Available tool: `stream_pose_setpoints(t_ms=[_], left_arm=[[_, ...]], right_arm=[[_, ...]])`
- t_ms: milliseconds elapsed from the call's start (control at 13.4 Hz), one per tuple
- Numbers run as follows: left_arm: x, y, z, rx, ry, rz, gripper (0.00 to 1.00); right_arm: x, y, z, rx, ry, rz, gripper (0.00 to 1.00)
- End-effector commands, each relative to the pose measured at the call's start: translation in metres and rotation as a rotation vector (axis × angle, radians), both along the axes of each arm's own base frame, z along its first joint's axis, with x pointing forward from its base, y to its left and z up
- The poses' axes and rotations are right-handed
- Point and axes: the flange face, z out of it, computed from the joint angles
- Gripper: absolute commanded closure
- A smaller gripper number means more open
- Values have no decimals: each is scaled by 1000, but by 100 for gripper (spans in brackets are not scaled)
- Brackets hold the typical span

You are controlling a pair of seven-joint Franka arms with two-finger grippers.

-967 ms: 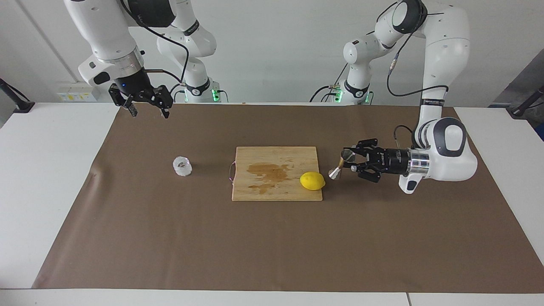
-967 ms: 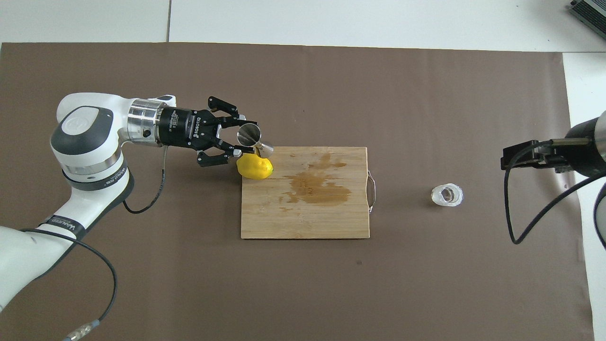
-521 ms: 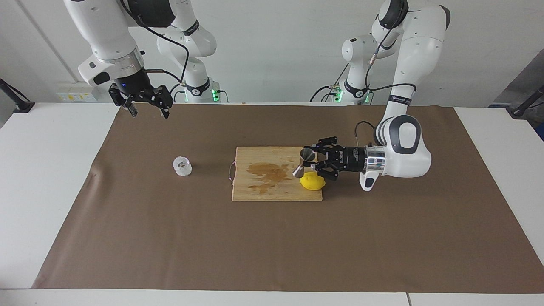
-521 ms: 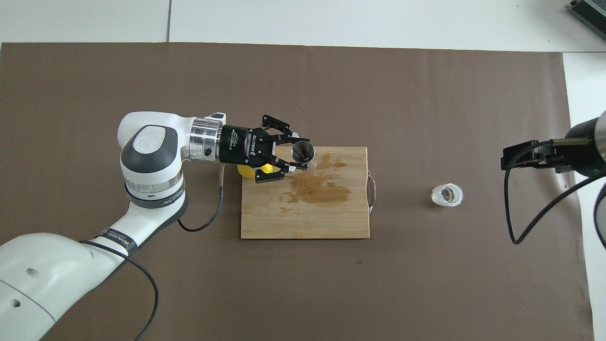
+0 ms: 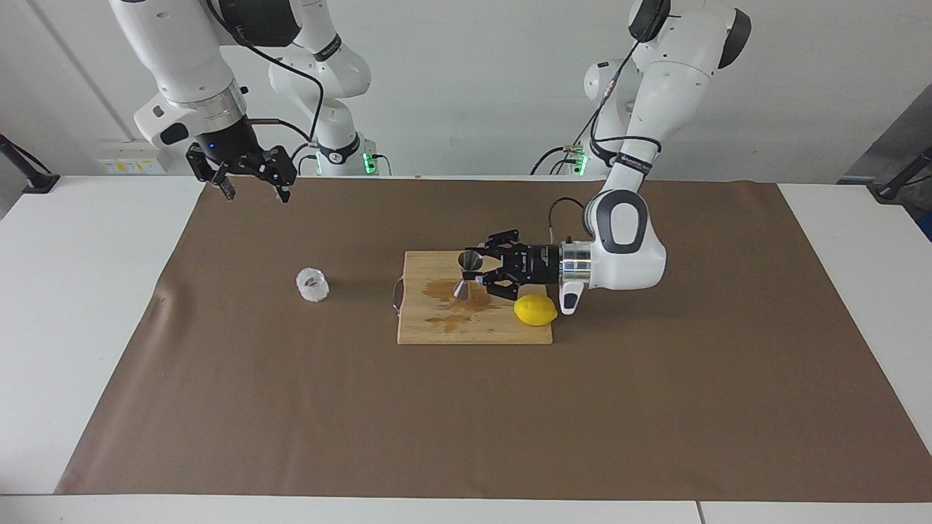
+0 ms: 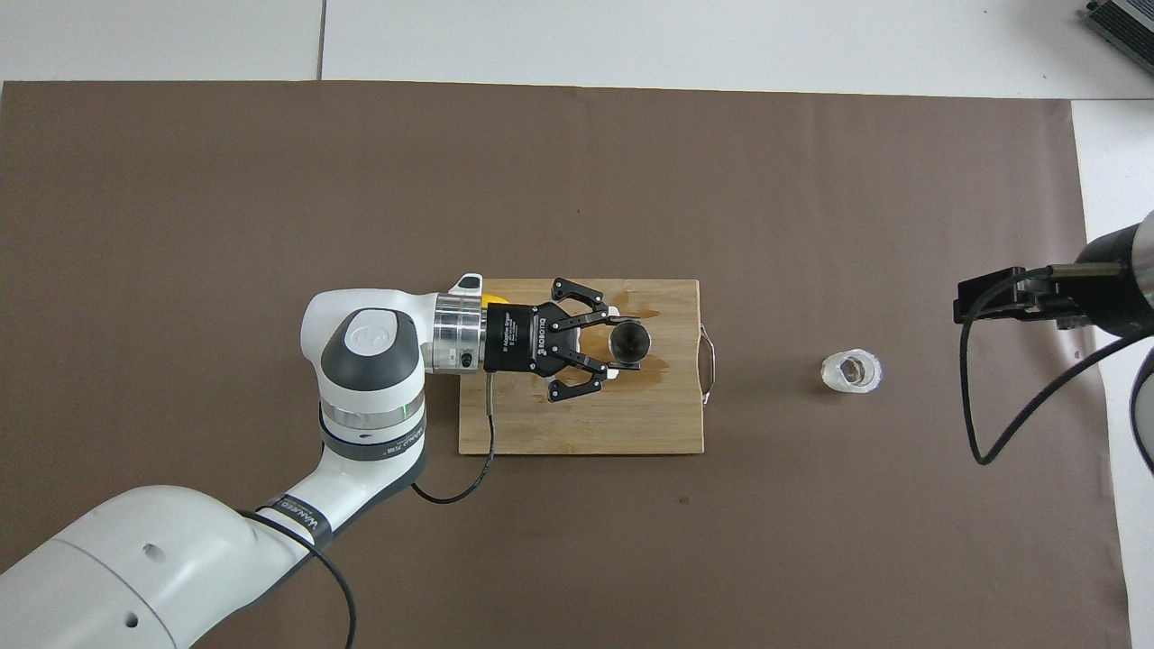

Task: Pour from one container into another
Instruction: 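Lower the metal cup onto the board near its handle and open the left gripper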

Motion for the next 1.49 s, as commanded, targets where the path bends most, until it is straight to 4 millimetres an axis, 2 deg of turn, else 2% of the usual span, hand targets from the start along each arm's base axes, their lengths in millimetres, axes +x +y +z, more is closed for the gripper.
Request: stream_pose_setpoints(t_ms=[0,372,967,1264,1413], left_arm=[[-16,3,1,27,-27,40,100],[-33,-13,-11,12,-28,73,100],[-39,-16,-27,61,-45,81,100],[-40,-18,-29,65,-44,80,100],[-38,-17,-27,69,-49,87,63]], right_arm=[[-2,-2,0,-5,8,15,0],[-2,-2,0,-5,9,14,0],[-2,-2,0,-5,8,15,0],[-2,-1,0,-5,9,17,0],[-3,-2,0,-6,12,14,0]])
